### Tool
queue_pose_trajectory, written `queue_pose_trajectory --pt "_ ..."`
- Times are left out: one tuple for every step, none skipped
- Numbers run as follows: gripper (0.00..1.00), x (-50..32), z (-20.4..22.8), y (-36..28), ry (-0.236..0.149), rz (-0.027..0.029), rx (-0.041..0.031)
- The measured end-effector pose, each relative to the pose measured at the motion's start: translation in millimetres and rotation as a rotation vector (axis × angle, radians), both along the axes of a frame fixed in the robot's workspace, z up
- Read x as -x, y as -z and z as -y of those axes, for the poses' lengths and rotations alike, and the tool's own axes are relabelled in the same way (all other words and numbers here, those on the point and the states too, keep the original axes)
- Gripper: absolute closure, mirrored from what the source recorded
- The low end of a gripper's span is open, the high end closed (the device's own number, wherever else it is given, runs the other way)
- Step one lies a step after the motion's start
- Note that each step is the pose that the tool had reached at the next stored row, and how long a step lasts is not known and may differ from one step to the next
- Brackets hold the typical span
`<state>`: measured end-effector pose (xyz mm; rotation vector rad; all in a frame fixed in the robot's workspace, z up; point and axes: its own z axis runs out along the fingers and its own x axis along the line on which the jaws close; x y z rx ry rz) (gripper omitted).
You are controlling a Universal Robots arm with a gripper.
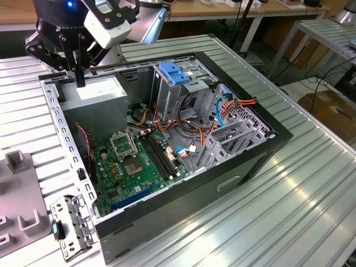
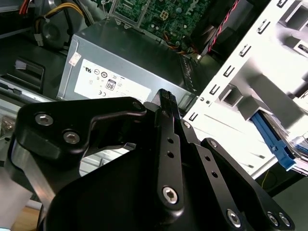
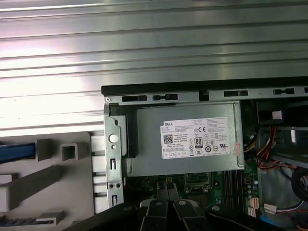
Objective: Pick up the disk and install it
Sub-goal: 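Reach for the disk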
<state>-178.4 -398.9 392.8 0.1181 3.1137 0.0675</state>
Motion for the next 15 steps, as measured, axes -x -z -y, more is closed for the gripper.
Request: queue_pose_trajectory --pt "0.89 1.1 0.0 0.0 0.0 0.0 -0.0001" --pt "0.89 1.7 0.0 0.0 0.0 0.0 0.0" --pt "0.89 2.4 0.0 0.0 0.0 0.0 0.0" --pt "0.89 3.0 0.0 0.0 0.0 0.0 0.0" --pt "0.89 3.3 0.0 0.0 0.0 0.0 -0.0001" --pt "0.89 4.1 0.0 0.0 0.0 -0.0001 0.0" --pt "0.89 4.7 0.0 0.0 0.0 -0.0001 0.0" --pt "0.89 5.2 0.0 0.0 0.0 -0.0001 0.0" --pt "0.89 5.6 0.0 0.0 0.0 0.0 0.0" --pt "0.89 6.7 0.0 0.0 0.0 0.0 -0.0001" --pt "0.89 7.3 0.0 0.0 0.0 0.0 -0.0001" --pt "0.89 7.8 0.0 0.0 0.0 -0.0001 0.0" --pt "0.89 8.3 0.0 0.0 0.0 -0.0001 0.0" --pt "0.89 8.7 0.0 0.0 0.0 0.0 0.0" --pt "0.89 9.2 0.0 0.0 0.0 -0.0001 0.0"
